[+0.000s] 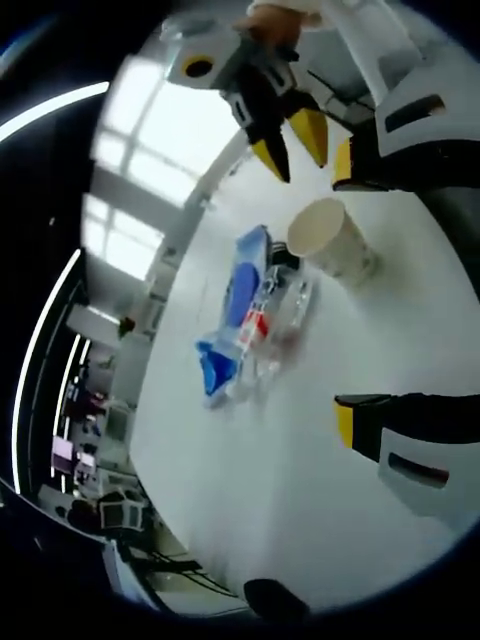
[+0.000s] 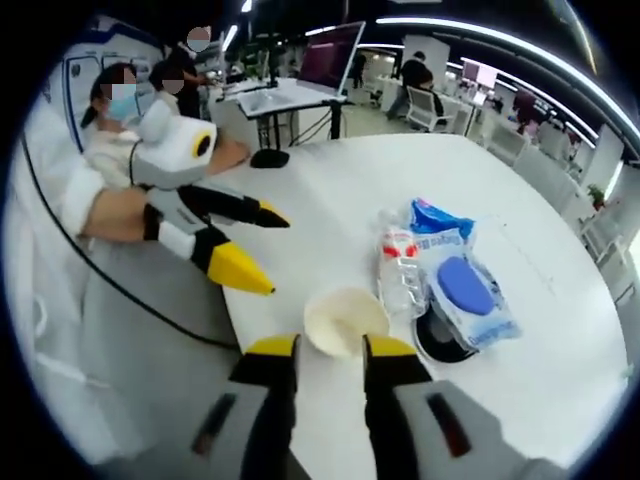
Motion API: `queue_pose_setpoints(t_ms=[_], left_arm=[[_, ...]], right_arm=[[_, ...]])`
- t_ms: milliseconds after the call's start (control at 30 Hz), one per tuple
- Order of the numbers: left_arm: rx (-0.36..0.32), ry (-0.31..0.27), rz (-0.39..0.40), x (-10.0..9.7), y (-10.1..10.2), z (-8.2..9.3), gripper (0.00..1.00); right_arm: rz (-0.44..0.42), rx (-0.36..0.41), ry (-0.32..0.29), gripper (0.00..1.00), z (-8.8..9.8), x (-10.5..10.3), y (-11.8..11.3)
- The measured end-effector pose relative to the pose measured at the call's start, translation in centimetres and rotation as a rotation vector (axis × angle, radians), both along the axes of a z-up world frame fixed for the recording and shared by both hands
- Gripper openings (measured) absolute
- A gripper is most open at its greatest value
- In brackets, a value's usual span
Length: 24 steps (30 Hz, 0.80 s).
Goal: Arrange the tabletop items into an orderly group along one side of the table until the central work area is clear of visible clutter.
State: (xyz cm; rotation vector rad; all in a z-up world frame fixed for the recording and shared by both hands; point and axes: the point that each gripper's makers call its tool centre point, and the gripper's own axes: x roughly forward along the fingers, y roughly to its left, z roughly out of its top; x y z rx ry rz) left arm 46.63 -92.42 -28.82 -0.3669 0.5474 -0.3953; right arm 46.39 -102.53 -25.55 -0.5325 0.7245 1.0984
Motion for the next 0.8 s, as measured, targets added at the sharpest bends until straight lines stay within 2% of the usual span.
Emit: queue_pose_setpoints(t_ms=[233,633,800], left_arm=[[-0.006,0.000,-0.001,0.0,-0.1,0.1,0.79],[-0.020,-0.002,0.018,0.2,0.2,0.2,0.79],[-0.025,-0.004,0.018,0.2,0.2,0.2,0.79]], right_arm=[[0.005,-0.003,0.009,0.22,0.2,0.8,0.0],[0.022,0.012,-0.014,0.22,1.5,3.3,1.3],[0.031,0.003,-0.005,0.22,1.5,4.0,1.8]])
